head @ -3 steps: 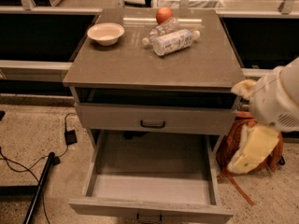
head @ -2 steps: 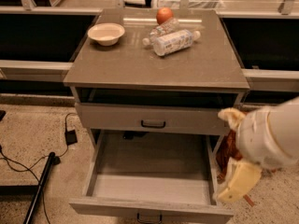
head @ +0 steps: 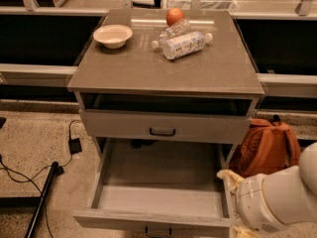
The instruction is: Close middle drawer
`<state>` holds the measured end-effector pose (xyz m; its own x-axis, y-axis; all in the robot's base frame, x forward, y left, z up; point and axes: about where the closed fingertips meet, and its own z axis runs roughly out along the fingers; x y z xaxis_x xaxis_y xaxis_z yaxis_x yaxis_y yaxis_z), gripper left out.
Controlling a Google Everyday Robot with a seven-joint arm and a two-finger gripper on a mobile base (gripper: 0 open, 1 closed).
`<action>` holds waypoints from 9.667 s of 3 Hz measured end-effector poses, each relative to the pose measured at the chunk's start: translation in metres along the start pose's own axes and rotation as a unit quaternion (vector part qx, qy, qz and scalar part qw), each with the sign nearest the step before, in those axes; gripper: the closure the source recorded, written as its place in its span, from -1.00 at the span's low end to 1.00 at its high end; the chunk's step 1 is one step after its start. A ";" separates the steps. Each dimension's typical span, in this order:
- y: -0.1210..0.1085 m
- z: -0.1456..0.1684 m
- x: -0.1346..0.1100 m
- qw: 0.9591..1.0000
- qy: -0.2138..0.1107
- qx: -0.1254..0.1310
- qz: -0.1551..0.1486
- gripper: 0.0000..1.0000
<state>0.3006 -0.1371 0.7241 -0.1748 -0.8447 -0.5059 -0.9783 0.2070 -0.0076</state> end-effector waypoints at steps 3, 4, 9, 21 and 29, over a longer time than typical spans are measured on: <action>-0.011 0.176 0.052 0.991 -0.119 -0.029 -0.055 -1.00; -0.011 0.176 0.052 0.991 -0.119 -0.029 -0.055 -1.00; -0.072 0.271 0.094 0.988 -0.098 0.067 -0.095 -0.42; -0.066 0.281 0.106 0.985 -0.121 0.087 -0.091 1.00; -0.220 0.322 0.124 0.951 -0.176 0.245 -0.069 1.00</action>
Offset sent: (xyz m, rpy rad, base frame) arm 0.0302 0.0511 -0.2345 0.2984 -0.0895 0.1495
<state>0.5302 -0.1284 0.3856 0.0845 -0.6815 -0.7270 -0.8044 0.3839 -0.4534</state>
